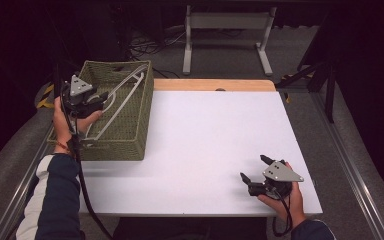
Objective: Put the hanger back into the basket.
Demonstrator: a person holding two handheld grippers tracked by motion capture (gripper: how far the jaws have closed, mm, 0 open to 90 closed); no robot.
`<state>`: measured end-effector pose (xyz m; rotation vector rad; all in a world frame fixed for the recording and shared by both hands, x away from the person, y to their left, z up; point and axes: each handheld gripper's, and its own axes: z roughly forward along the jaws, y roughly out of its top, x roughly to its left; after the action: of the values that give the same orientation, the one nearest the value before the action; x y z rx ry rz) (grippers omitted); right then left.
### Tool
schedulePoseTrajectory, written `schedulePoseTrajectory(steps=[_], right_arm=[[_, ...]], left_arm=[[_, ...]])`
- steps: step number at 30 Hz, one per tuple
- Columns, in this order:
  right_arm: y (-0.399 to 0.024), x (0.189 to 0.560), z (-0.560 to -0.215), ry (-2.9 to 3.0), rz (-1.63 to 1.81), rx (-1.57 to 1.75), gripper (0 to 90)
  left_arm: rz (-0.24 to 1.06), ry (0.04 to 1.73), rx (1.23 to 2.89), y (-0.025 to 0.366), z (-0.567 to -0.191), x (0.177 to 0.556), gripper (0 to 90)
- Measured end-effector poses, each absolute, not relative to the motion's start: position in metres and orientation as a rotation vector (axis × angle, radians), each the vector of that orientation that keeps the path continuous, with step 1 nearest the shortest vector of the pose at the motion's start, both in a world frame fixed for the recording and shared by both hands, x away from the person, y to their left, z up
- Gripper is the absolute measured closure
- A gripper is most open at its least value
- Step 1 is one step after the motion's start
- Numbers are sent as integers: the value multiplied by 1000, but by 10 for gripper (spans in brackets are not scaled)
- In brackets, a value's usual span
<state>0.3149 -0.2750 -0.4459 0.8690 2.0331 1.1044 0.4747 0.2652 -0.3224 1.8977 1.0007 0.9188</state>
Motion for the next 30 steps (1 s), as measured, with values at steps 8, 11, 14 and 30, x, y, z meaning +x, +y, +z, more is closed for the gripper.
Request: schedulePoseTrajectory(steps=[8, 11, 14, 30], right_arm=[[-276, 315, -446, 2028, 1103, 869, 119], [-276, 315, -446, 2026, 1105, 868, 119], [-276, 315, -445, 2028, 1107, 872, 119], [-277, 316, -446, 2020, 1108, 885, 119]], left_arm=[[900, 914, 1846, 250, -321, 463, 414], [894, 880, 1825, 245, -322, 459, 345], [863, 867, 1799, 242, -323, 456, 256], [760, 733, 1715, 231, -322, 425, 55]])
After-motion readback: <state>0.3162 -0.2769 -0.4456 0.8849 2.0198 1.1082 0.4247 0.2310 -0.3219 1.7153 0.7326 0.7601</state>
